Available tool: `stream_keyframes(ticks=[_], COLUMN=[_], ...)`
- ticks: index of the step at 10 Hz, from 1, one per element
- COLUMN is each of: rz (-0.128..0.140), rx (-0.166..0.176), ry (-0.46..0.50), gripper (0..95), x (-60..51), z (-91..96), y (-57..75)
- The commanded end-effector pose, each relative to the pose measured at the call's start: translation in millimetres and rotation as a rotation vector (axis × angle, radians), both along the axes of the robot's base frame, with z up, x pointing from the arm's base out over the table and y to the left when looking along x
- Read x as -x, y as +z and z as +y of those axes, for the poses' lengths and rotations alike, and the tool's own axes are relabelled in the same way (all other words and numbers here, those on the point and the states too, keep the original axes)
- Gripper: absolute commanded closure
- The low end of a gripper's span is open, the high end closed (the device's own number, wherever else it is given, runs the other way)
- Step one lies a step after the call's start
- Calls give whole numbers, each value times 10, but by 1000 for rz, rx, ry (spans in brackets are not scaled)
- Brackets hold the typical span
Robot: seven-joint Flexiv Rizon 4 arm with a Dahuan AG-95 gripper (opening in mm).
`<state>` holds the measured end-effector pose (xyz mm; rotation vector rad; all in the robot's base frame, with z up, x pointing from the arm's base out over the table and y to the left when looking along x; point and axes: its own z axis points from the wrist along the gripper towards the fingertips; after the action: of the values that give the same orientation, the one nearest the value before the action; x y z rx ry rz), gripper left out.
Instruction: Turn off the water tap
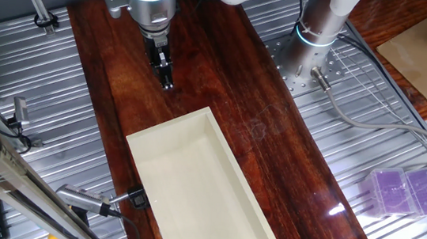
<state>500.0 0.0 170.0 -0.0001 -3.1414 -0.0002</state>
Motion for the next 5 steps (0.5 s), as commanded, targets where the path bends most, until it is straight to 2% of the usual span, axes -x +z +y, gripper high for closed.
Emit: stream_keyframes(ticks=[1,5], rz=[-5,2], rx=[-25,-21], ry=[23,20], gripper=[950,950], x=[1,5], z=[0,1], y=[-1,2])
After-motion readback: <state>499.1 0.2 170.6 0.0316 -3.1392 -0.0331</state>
